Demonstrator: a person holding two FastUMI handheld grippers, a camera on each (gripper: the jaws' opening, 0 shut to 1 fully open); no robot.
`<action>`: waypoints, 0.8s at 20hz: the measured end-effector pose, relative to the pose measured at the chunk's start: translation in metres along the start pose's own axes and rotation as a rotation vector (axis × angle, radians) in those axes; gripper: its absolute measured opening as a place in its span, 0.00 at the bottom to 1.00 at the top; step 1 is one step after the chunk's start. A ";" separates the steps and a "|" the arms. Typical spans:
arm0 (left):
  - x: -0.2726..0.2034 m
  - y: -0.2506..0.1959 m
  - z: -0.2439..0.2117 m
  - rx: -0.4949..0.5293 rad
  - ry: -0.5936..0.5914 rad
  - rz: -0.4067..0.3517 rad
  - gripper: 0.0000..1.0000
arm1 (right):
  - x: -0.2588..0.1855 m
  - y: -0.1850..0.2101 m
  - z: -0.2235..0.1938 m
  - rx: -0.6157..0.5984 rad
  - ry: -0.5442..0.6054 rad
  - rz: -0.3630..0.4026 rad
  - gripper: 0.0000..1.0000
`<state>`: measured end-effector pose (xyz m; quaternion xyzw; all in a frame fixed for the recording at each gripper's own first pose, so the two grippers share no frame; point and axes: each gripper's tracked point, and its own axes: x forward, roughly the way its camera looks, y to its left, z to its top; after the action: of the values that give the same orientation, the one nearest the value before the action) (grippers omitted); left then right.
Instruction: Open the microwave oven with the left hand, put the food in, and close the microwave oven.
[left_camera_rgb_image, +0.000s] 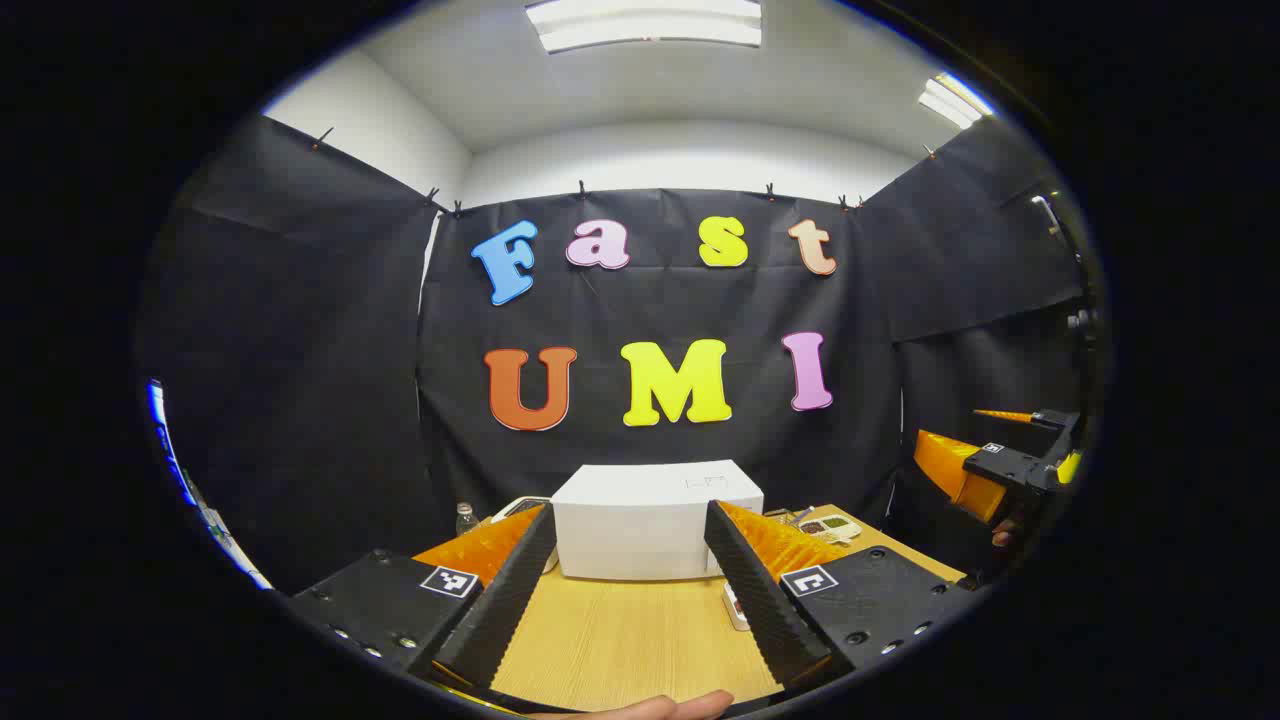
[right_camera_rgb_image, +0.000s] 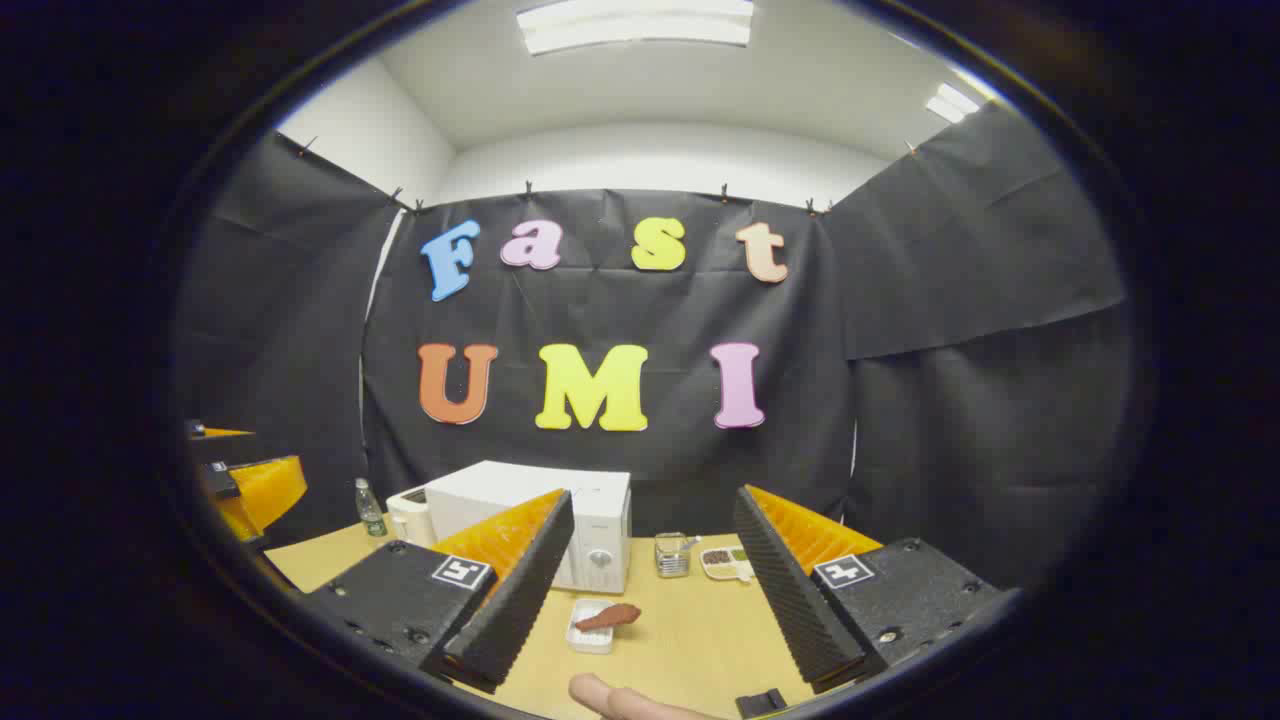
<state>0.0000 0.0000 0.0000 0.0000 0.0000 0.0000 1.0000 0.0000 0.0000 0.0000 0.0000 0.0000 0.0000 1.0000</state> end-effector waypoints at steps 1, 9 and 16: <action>0.001 -0.006 -0.001 -0.002 0.003 -0.011 0.94 | -0.001 -0.002 0.001 0.003 -0.003 0.001 1.00; 0.002 -0.015 -0.004 0.028 -0.007 -0.001 0.95 | -0.008 -0.016 0.004 -0.042 -0.040 -0.019 0.94; 0.014 -0.010 -0.007 0.014 -0.010 0.023 0.95 | -0.013 -0.023 0.011 -0.058 -0.086 -0.039 0.94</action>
<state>0.0137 -0.0096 -0.0073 0.0068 -0.0048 0.0114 0.9999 -0.0133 -0.0229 0.0112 -0.0290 -0.0429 -0.0194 0.9985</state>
